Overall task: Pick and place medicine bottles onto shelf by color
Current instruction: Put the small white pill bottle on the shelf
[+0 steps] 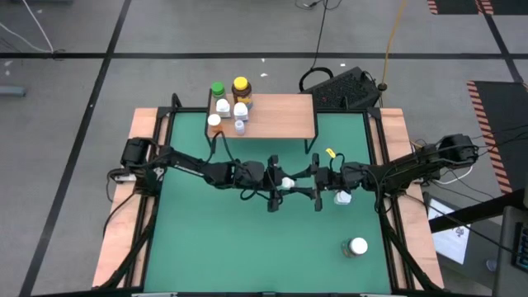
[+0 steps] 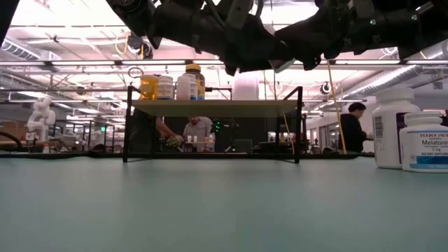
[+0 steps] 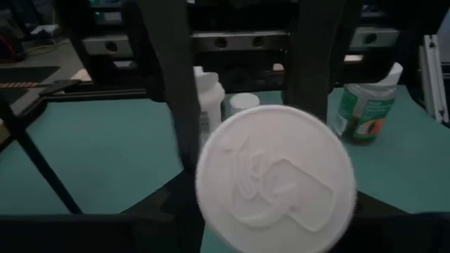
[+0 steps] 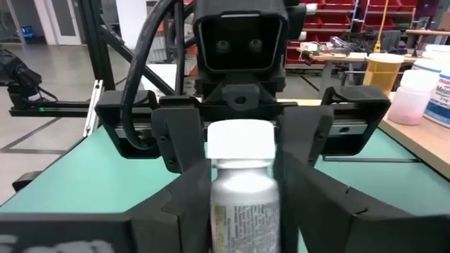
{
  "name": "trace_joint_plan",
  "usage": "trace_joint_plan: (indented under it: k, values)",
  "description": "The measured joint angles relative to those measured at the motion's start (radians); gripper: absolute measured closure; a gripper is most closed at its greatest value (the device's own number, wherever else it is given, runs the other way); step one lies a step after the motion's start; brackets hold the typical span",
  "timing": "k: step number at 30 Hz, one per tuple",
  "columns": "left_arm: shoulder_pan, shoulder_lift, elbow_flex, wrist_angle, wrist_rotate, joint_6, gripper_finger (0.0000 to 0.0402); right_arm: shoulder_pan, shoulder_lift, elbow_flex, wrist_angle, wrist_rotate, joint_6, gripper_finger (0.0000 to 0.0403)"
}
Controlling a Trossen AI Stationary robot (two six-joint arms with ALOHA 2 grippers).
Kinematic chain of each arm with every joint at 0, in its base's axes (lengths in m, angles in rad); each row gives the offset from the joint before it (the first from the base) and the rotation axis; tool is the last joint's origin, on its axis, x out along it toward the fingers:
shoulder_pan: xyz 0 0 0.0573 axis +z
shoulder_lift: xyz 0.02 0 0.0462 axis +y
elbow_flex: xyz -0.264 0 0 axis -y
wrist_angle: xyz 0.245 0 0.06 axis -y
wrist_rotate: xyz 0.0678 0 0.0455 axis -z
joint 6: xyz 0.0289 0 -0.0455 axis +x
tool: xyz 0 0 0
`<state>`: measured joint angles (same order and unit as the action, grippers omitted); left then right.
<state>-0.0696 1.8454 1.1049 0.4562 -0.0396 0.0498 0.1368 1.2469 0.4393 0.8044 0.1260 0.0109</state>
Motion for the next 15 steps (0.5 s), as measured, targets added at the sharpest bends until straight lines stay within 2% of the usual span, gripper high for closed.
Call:
trace_joint_plan:
  k: [3,9,15]
  values:
    - [0.003,0.000,0.000,-0.010,0.013,0.001,0.0247,0.000,0.000,0.000,0.002,-0.005,0.000,0.0215]
    - [0.011,0.000,0.000,-0.047,0.014,0.000,0.0247,0.000,0.000,0.000,0.001,-0.027,0.002,0.0212]
    - [0.008,0.000,0.000,-0.073,0.013,0.006,0.0233,0.002,-0.032,0.002,-0.157,-0.018,0.015,0.0211]
